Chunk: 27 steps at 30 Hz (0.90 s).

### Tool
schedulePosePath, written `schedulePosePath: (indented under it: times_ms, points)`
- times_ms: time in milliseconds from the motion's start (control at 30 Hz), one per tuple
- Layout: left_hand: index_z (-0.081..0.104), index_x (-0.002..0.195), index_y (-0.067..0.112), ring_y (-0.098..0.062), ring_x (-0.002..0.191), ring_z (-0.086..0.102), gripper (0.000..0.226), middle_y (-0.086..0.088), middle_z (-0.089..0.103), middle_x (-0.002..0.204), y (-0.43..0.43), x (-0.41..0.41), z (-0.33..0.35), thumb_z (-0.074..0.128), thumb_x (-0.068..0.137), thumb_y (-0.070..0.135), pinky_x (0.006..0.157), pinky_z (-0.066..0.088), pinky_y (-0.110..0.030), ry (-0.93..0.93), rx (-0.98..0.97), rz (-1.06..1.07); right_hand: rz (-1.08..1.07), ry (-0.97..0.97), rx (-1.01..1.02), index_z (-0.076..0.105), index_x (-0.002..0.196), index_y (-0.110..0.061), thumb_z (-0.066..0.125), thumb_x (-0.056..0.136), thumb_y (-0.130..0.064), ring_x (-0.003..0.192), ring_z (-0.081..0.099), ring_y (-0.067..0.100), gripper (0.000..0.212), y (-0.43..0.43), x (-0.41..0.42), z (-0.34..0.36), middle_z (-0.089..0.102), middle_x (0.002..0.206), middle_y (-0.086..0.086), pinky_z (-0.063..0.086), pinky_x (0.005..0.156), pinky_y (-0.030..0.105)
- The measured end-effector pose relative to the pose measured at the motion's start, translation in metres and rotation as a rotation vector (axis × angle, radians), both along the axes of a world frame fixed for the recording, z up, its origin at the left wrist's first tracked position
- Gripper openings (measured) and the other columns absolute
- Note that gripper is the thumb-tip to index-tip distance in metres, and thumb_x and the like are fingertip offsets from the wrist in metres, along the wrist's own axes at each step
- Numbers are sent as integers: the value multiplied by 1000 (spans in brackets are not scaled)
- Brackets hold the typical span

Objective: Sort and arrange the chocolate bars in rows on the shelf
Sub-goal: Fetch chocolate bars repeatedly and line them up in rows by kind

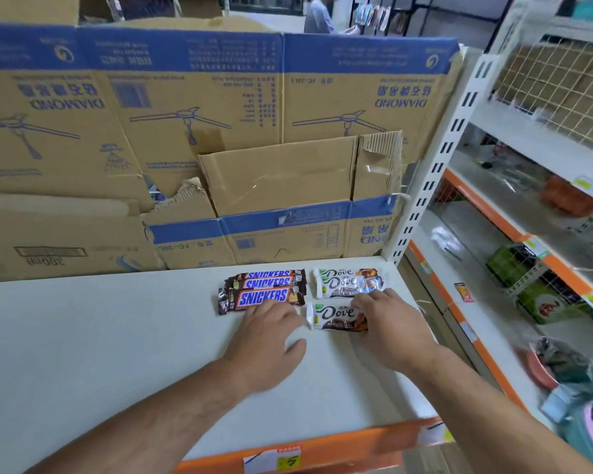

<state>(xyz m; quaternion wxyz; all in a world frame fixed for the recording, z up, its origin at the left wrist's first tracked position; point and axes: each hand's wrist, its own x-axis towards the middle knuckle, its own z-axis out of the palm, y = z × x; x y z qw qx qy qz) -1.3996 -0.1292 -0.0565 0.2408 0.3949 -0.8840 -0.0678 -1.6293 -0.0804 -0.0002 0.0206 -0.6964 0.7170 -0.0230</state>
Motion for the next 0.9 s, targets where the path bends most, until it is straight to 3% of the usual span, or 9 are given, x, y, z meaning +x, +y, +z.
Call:
schedulePosePath:
  times_ms: [200, 333, 467, 667, 900]
  points:
    - [66, 104, 29, -12, 103, 48, 28, 14, 58, 107, 9, 0, 2, 54, 83, 41, 92, 33, -28, -40, -4, 35, 14, 58, -14, 53, 118, -24, 51, 76, -20, 109, 46, 19, 42, -20, -14, 6, 56, 114, -6, 40, 62, 28]
    - [67, 99, 29, -13, 104, 50, 31, 11, 58, 108, 14, -1, 8, 56, 78, 48, 92, 33, -29, -108, -31, 186, 31, 50, -55, 54, 119, -25, 53, 75, -31, 109, 47, 22, 44, -31, -26, 2, 56, 119, -6, 46, 71, 30]
    - [66, 100, 30, -17, 104, 50, 34, 9, 57, 112, 15, -4, 11, 58, 73, 49, 86, 34, -32, -125, -49, 274, 62, 32, -140, 62, 111, -28, 53, 69, -35, 103, 53, 25, 43, -27, -31, -8, 60, 112, -5, 44, 73, 34]
    - [65, 104, 31, -17, 116, 46, 36, 10, 55, 123, 13, -6, 10, 55, 75, 50, 92, 46, -39, -131, 1, 276, 70, 18, -179, 64, 102, -28, 56, 74, -34, 93, 57, 27, 29, -33, -37, -17, 64, 101, -2, 44, 68, 34]
    - [60, 114, 33, -11, 125, 36, 42, 15, 48, 132, 12, -5, 12, 46, 80, 53, 103, 39, -37, -139, 62, 264, 60, -26, -97, 58, 102, -25, 50, 78, -25, 102, 51, 26, 25, -48, -33, -8, 61, 106, -3, 42, 75, 35]
